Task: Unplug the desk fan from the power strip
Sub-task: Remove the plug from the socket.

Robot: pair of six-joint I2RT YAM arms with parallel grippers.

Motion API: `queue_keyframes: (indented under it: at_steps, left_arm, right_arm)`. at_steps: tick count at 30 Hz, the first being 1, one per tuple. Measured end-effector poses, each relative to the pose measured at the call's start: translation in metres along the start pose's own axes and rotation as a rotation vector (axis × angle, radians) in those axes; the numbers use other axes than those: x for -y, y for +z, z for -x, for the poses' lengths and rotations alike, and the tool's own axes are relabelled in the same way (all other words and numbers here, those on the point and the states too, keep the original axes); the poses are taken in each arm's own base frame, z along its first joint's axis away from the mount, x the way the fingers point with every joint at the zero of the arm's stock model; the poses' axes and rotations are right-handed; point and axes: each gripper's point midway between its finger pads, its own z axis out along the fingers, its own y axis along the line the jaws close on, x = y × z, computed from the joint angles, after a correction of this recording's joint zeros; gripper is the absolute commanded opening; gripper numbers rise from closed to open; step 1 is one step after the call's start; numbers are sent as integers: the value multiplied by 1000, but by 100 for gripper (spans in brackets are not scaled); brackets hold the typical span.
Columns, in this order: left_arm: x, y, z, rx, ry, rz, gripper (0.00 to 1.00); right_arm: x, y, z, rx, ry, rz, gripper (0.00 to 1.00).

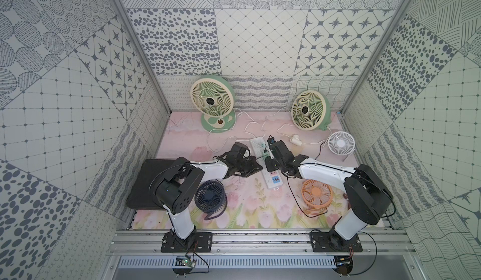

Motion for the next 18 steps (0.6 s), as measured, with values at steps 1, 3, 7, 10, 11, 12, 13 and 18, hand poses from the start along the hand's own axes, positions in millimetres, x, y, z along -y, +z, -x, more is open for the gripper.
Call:
queue_keyframes:
  at_steps: [1,3,7,10,11,12,13,18]
  left_arm:
    - [2,1,2,3,3,-4,0]
    - [4,4,5,6,7,-9,0]
    - [6,10,11,7,9,-10,0]
    - [6,14,14,8,12,-9,0]
    - [6,15,15,8,13,-9,0]
    - [6,17,16,8,14,-9,0]
    - [6,18,17,8,15,-8,0]
    - [0,24,18,1,6,4,0]
  right_arm:
    - [0,0,0,1,-1,-3,5]
    - [0,0,0,1,-1,-4,5]
    - [0,0,0,3,-4,-8,5]
    - [0,0,0,4,-2,-10,5]
    - [0,0,0,4,-1,-10,5]
    - [0,0,0,4,1,-10,5]
    - [0,0,0,4,2,-10,5]
    - [0,0,0,6,4,-14,5]
